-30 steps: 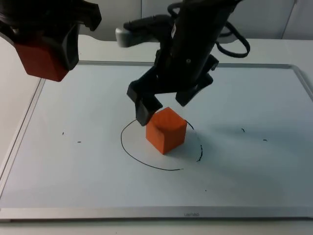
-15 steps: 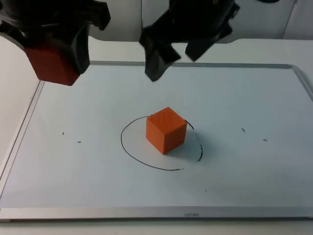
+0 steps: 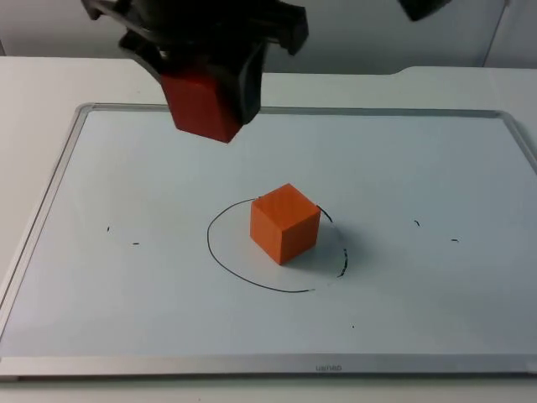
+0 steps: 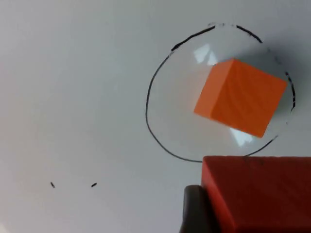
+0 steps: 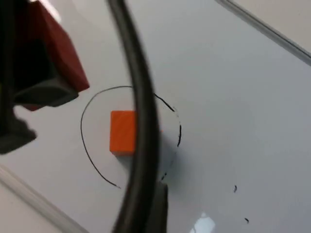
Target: Pick up one cube with the left hand and another cube with the right hand. First place the cube in the right hand at the target position, then stack the cube in the left hand on top.
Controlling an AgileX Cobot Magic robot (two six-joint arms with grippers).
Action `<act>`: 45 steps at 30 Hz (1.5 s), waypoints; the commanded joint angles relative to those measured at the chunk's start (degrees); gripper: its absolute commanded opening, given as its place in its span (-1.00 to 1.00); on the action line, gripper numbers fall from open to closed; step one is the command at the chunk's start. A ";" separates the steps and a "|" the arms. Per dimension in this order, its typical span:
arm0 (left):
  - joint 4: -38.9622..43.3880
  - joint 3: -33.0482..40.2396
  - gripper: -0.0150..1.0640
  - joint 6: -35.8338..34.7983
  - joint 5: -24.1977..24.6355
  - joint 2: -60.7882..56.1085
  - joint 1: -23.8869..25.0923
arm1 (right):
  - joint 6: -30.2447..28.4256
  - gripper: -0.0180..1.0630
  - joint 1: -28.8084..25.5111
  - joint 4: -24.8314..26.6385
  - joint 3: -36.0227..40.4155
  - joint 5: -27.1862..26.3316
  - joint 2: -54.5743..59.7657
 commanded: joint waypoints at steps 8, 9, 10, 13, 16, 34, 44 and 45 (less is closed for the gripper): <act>-0.16 -6.68 -0.98 1.09 1.74 7.13 -3.56 | 3.28 0.53 -0.52 -3.05 12.49 -2.98 -19.49; -0.16 -6.96 -0.98 1.09 1.74 7.25 -3.56 | 3.89 0.53 -0.52 -4.10 13.04 -2.51 -20.58; -0.16 -7.09 -0.98 1.09 1.39 7.26 -3.56 | 4.86 0.53 -0.52 -4.92 13.30 -1.37 -21.17; -0.02 -7.08 -0.98 1.09 0.42 7.39 -3.56 | 5.70 0.53 -0.52 -4.64 13.30 0.99 -21.98; 0.09 -7.08 -0.98 1.09 -0.24 7.62 -3.56 | 5.46 0.53 -0.52 -3.64 13.30 1.23 -23.49; -0.15 -7.19 -0.98 1.38 -2.68 13.24 -3.56 | 6.01 0.53 -0.52 -4.99 13.30 9.31 -40.70; -0.02 -7.19 -0.98 2.01 -6.07 13.46 -5.68 | 6.12 0.53 -0.52 -5.54 13.30 8.79 -42.59; -0.02 -7.19 -0.98 2.01 -6.07 13.46 -5.68 | 6.12 0.53 -0.52 -5.54 13.30 8.79 -42.59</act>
